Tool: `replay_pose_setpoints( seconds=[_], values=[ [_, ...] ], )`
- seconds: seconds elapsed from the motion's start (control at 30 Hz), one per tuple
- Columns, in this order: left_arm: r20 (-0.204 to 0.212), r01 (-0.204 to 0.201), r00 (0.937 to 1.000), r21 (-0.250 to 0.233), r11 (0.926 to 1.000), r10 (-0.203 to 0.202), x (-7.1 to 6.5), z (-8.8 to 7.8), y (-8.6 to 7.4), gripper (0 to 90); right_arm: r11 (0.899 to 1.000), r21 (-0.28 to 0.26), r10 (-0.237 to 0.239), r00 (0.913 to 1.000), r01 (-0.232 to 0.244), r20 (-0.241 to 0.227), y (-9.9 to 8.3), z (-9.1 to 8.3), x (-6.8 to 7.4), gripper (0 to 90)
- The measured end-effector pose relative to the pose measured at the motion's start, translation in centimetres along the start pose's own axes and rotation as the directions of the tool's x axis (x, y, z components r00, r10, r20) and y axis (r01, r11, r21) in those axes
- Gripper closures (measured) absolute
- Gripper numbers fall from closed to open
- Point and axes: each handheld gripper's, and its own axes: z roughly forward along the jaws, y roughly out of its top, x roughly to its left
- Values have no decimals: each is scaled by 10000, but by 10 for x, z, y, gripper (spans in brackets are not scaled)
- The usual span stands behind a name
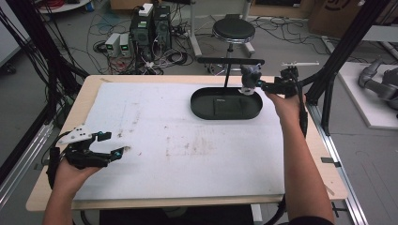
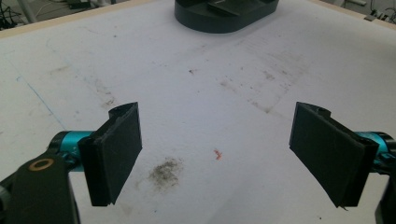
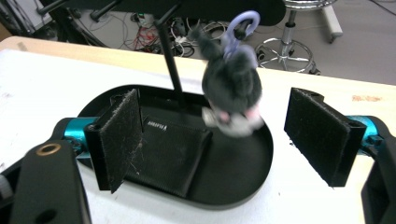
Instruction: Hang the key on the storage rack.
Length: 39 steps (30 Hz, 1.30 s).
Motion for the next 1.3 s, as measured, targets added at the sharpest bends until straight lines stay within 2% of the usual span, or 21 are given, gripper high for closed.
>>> replay_pose_setpoints(
  seconds=[0.03,0.1,0.2,0.23,0.5,0.67,0.8,0.93,1.13,1.3],
  values=[
    [15,12,10000,-13,10000,-12,0,1,0,169,9999,113,-105,9999,105,-11,-3,-2,0,203],
    [31,17,10000,18,10000,-17,1,2,0,169,9998,-31,-188,9997,187,-146,-11,-8,1,203],
    [10,40,10000,-47,10000,-40,2,5,1,170,9990,260,-359,9991,365,-243,-22,-14,0,203],
    [-18,48,10000,-73,10000,-48,2,6,2,169,9987,186,-467,9982,474,-367,-26,-16,1,203],
    [108,-19,9999,-126,9999,21,0,16,6,169,9976,60,-684,9925,693,-1009,-65,-27,3,203],
    [86,30,10000,-232,9997,-28,1,19,7,169,9979,-31,-642,9879,644,-1412,-90,-29,4,203],
    [137,63,9999,-238,9997,-60,1,22,7,169,9971,-66,-752,9833,752,-1655,-103,-29,9,203],
    [183,146,9997,-222,9996,-142,1,24,6,169,9940,-105,-1088,9772,1087,-1823,-116,-27,16,203],
    [394,280,9989,-373,9989,-265,4,29,5,170,9916,-464,-1283,9628,1207,-2379,-134,-29,19,203],
    [594,249,9980,-273,9993,-232,3,40,8,169,9907,-483,-1350,9588,1269,-2499,-145,-33,20,203]
  ],
)
